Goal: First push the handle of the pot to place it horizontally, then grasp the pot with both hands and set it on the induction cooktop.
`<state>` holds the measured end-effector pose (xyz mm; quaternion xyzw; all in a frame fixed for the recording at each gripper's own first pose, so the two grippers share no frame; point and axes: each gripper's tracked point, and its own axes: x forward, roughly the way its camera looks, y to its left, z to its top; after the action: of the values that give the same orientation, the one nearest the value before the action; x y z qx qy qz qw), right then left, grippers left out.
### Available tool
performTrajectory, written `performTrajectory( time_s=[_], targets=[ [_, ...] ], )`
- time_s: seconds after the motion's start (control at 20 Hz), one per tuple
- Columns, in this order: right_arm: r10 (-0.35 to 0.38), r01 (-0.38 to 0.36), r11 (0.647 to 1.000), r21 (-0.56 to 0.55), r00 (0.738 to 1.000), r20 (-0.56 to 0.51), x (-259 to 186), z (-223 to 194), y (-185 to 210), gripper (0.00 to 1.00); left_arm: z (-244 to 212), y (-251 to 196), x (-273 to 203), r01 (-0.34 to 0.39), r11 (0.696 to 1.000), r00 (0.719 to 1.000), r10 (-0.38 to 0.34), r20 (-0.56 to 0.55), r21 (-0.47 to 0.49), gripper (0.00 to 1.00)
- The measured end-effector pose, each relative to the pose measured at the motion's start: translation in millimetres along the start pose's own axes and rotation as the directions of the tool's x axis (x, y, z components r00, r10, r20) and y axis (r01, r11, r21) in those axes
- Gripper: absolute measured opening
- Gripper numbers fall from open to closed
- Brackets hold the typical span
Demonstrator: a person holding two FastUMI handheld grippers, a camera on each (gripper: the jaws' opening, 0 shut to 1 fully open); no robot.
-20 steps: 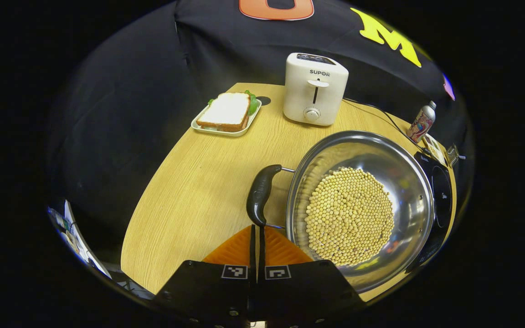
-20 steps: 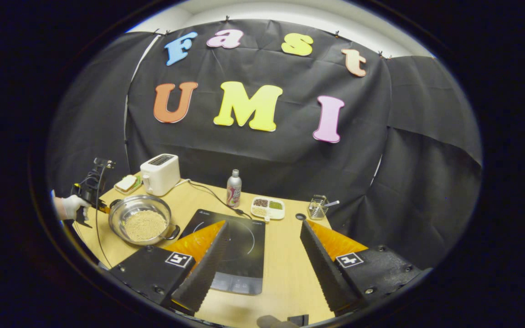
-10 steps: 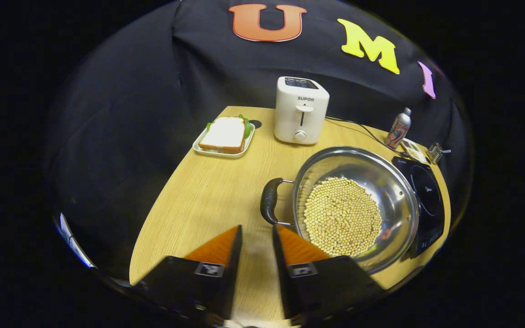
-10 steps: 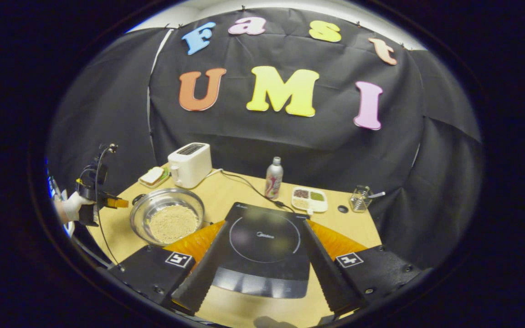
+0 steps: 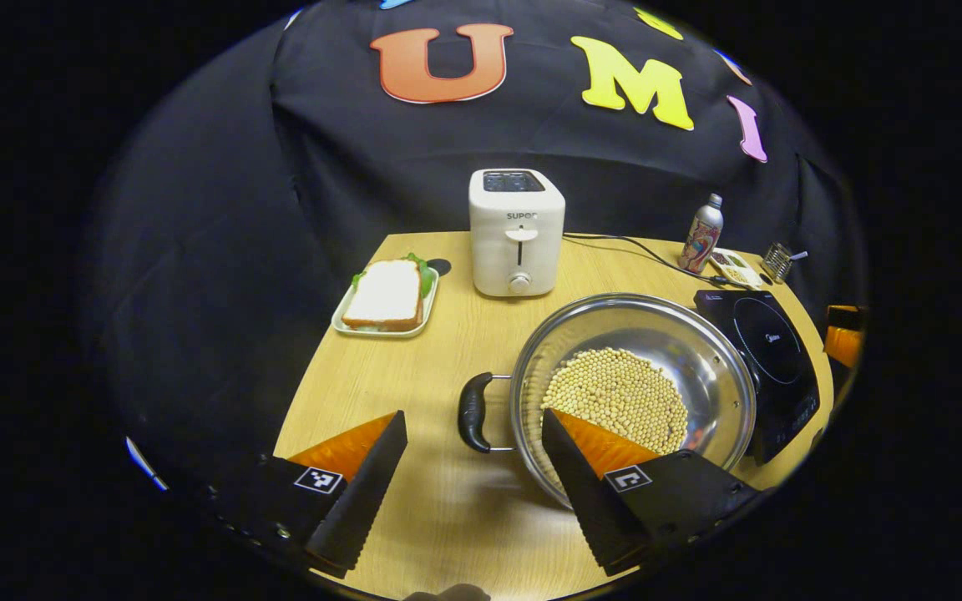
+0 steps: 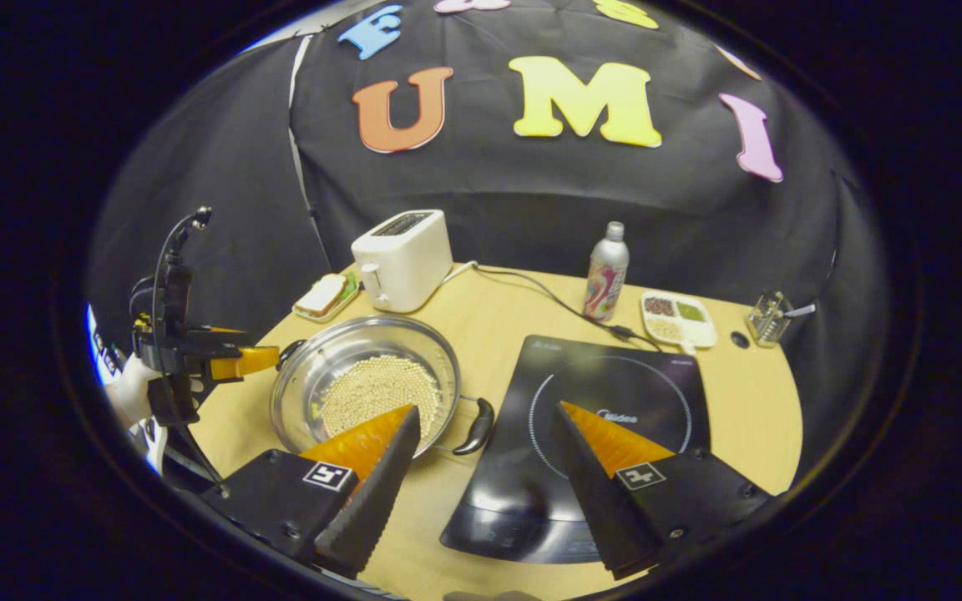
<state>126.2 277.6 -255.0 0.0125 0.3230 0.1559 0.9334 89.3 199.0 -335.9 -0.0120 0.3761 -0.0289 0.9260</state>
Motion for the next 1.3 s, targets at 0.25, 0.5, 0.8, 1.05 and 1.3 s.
performTrajectory(
  time_s=[0.25, 0.5, 0.8, 1.05, 1.3],
  targets=[
    [0.012, -0.001, 0.996, 0.093, 0.993, -0.116, 59, -25, 9, 0.96, -4, -11, 33, 0.013, 1.000, 0.999, -0.012, -0.042, 0.023, 0.98],
    [0.025, 0.004, 0.989, 0.149, 0.982, -0.190, 93, -39, 13, 0.95, -11, -12, 57, 0.009, 1.000, 0.997, -0.008, -0.077, 0.019, 0.98],
    [0.000, 0.025, 0.992, 0.126, 0.982, -0.191, 108, -34, 21, 0.87, -20, -13, 65, 0.015, 1.000, 0.994, -0.013, -0.112, 0.012, 0.98],
    [-0.007, 0.030, 0.996, 0.085, 0.966, -0.258, 127, -39, 32, 0.92, -29, -12, 77, -0.007, 1.000, 0.989, 0.009, -0.145, 0.014, 0.99],
    [-0.021, 0.062, 0.991, 0.121, 0.949, -0.314, 138, -45, 30, 0.70, -35, -1, 82, -0.030, 1.000, 0.987, 0.028, -0.161, -0.008, 0.80]
  ],
)
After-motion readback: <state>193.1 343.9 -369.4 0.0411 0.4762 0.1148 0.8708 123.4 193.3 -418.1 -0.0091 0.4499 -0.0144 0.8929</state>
